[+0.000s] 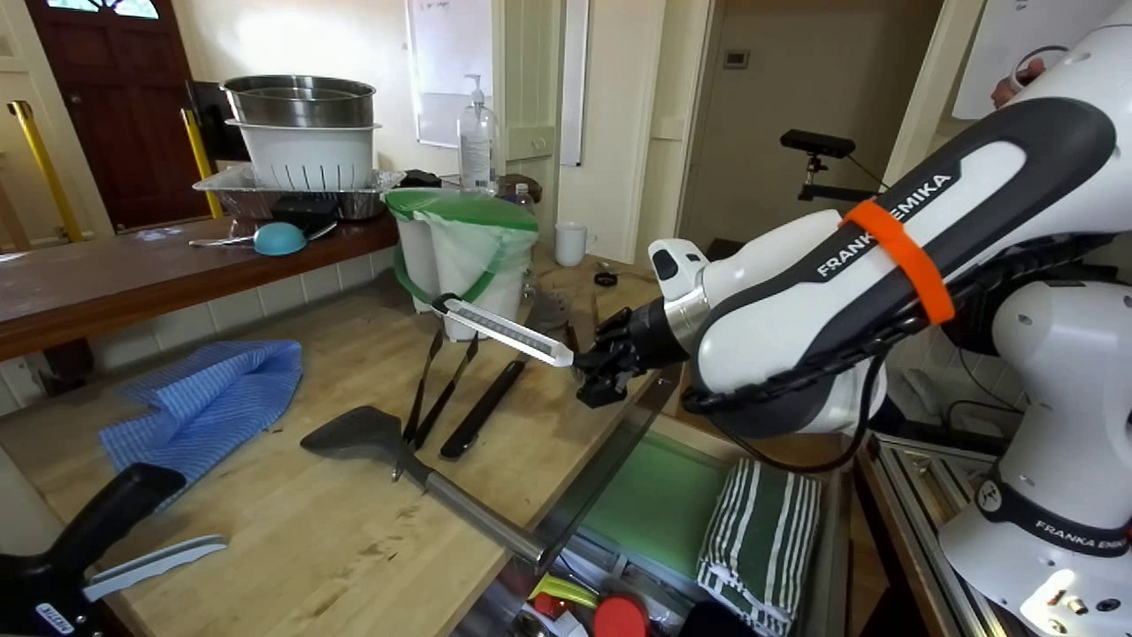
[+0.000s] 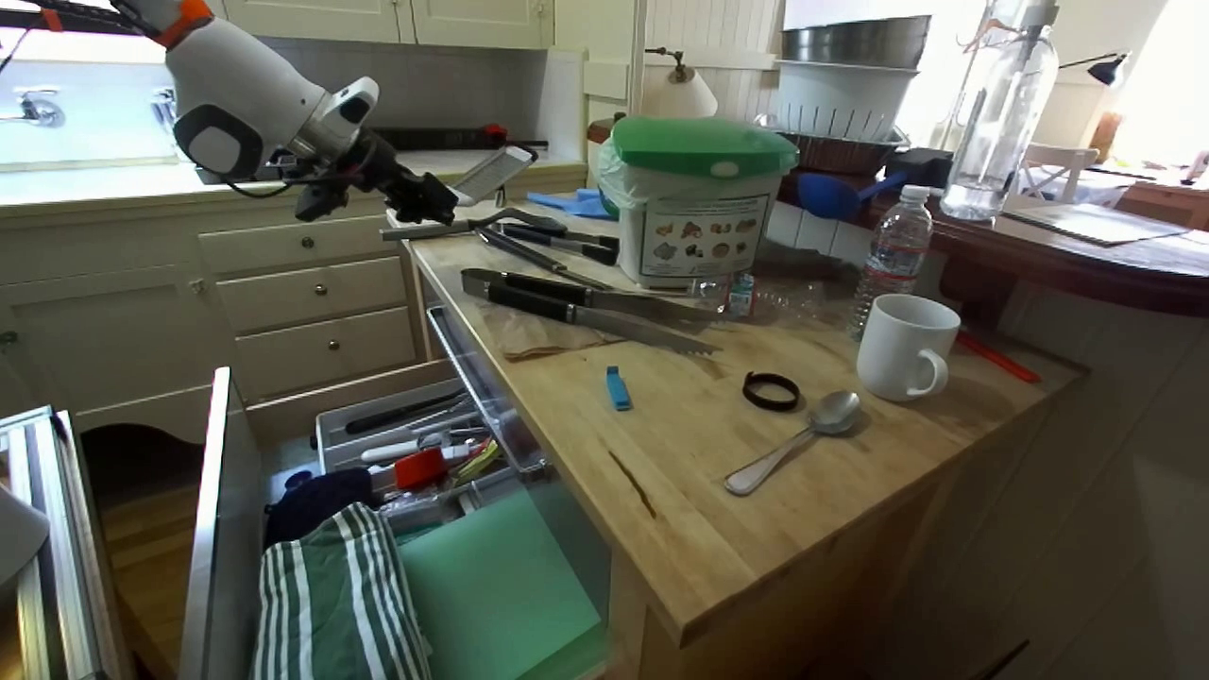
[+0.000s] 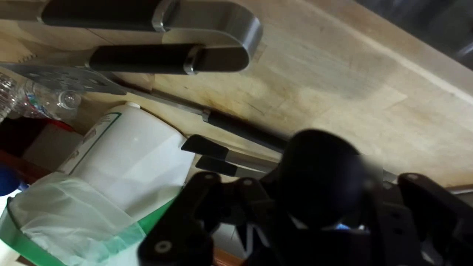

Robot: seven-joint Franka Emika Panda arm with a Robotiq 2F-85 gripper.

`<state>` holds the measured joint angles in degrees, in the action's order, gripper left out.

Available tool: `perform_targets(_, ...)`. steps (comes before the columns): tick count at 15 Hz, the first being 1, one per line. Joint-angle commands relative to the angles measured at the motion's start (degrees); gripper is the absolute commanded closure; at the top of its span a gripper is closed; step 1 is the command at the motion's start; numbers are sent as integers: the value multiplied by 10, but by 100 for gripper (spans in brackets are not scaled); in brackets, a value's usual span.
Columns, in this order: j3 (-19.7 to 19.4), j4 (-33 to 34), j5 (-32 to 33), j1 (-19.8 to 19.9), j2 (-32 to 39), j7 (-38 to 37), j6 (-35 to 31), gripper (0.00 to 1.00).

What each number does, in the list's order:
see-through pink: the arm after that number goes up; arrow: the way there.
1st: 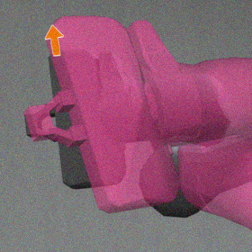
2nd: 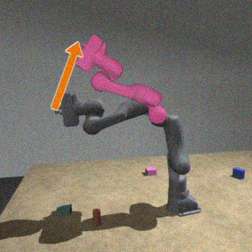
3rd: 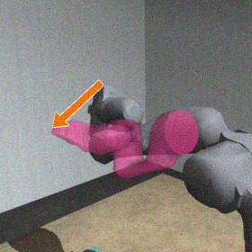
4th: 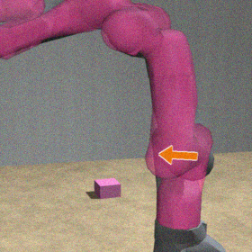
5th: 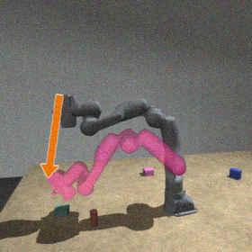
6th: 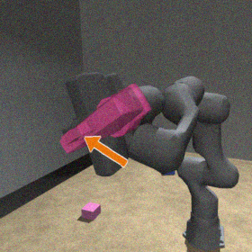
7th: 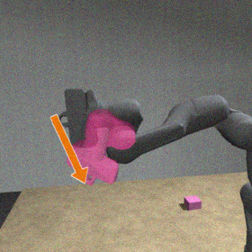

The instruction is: Remove the grater from the drawer

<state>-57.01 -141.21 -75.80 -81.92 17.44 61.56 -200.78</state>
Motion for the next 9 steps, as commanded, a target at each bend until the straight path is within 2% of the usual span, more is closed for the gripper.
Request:
perform_targets(1, -75, 34, -125, -49, 106, 124, 65, 100)
perform_targets(4, -121, 21, -93, -76, 122, 73, 98, 100)
perform_targets(5, -86, 13, -67, -50, 104, 24, 76, 100)
perform_targets(9, -108, 14, -67, -66, 118, 25, 83, 100)
